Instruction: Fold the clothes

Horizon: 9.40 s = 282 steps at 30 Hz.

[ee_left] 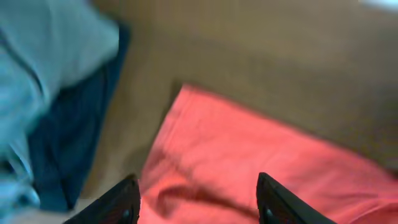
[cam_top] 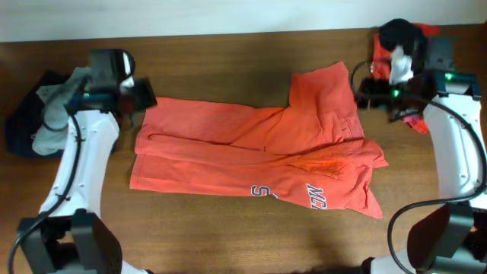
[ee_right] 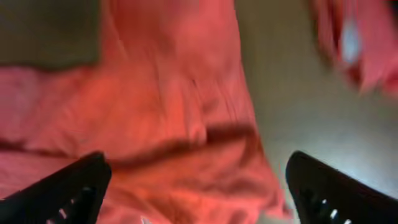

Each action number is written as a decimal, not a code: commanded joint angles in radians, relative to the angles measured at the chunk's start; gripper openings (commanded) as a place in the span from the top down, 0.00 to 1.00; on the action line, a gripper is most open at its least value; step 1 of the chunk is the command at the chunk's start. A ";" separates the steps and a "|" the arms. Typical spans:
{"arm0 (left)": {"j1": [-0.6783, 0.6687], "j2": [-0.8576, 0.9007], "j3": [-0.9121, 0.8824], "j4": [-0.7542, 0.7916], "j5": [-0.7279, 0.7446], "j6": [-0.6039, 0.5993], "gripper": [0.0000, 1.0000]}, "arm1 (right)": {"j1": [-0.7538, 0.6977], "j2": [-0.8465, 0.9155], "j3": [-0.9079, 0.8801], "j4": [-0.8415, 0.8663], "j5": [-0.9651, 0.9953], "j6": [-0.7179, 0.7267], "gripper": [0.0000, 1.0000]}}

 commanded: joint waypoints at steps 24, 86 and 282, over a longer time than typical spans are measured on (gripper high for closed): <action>-0.002 0.522 0.277 0.100 0.047 0.129 0.36 | 0.088 0.252 0.035 0.350 -0.009 -0.093 0.05; -0.043 0.574 0.335 0.016 -0.067 0.229 1.00 | 0.087 0.523 0.037 0.647 0.010 -0.084 0.17; 0.120 0.590 0.262 -0.506 0.270 0.654 0.19 | -0.097 0.283 0.245 -0.500 -0.270 -0.250 0.41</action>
